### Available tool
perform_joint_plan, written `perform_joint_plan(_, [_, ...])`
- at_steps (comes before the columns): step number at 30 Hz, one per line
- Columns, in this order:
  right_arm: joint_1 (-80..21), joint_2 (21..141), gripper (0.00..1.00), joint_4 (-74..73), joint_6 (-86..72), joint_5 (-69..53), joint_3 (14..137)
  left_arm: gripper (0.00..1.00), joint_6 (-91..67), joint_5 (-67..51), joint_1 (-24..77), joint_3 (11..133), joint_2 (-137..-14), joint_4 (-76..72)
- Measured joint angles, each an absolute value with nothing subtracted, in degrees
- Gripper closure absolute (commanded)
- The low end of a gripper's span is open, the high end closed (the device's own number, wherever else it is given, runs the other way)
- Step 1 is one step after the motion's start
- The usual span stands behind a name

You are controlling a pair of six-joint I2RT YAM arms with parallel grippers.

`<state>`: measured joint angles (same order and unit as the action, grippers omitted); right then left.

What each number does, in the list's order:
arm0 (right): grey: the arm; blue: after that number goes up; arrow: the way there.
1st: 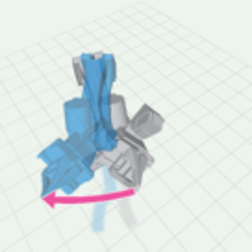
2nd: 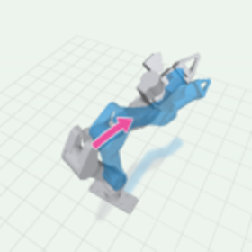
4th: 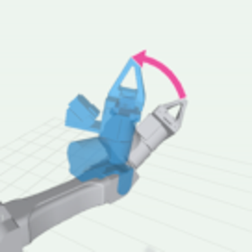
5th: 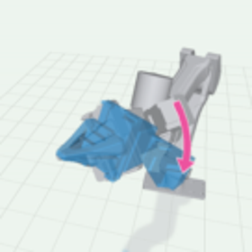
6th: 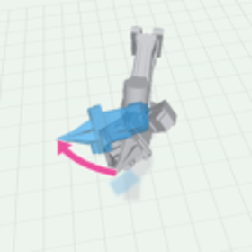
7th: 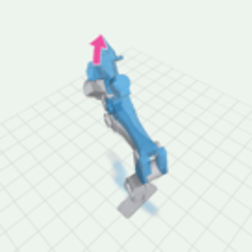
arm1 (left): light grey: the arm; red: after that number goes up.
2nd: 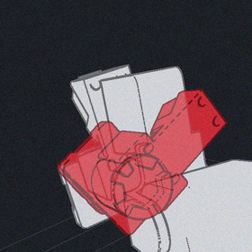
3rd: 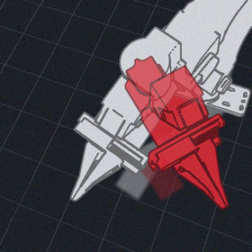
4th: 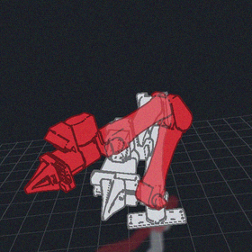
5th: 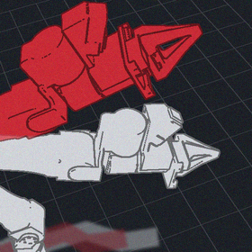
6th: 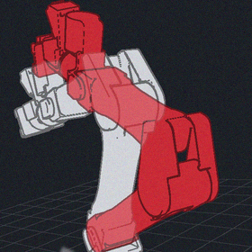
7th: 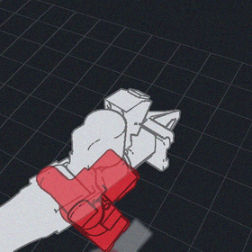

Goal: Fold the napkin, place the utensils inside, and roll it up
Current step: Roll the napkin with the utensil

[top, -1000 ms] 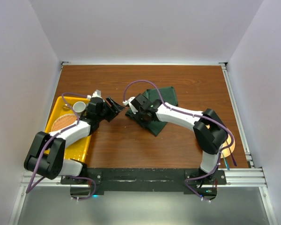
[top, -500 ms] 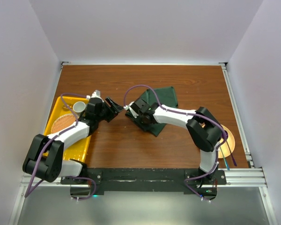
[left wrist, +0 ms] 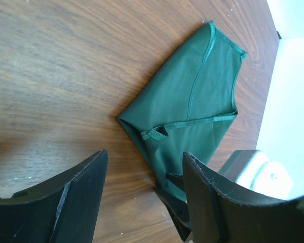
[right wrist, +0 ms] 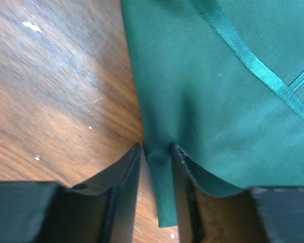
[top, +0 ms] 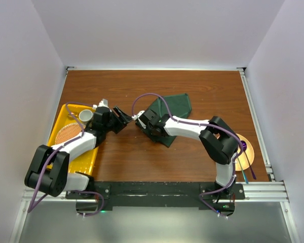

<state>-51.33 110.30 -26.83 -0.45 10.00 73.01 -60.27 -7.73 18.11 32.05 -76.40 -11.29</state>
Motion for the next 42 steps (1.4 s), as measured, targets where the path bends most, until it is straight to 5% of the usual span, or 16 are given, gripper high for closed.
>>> perform_joint_plan(3, [-51.51, 110.52, 0.74, -25.39, -1.26, 10.50, 72.86, 0.33, -60.18, -8.01, 17.96, 31.94, -76.60, -11.35])
perform_joint_plan(6, [-51.53, 110.61, 0.61, -25.04, -1.93, 11.00, 72.95, 0.32, -59.27, -8.93, 17.96, 31.94, -77.28, -11.86])
perform_joint_plan(20, [-51.16, 110.34, 0.33, -29.41, -4.71, 10.90, 74.94, 0.37, -57.89, -16.38, 19.40, 32.03, -86.54, -16.43])
perform_joint_plan(42, [-49.15, 113.06, 0.37, -27.35, 0.64, 10.39, 78.26, 0.38, -58.96, -13.65, 20.08, 31.94, -83.09, -17.02])
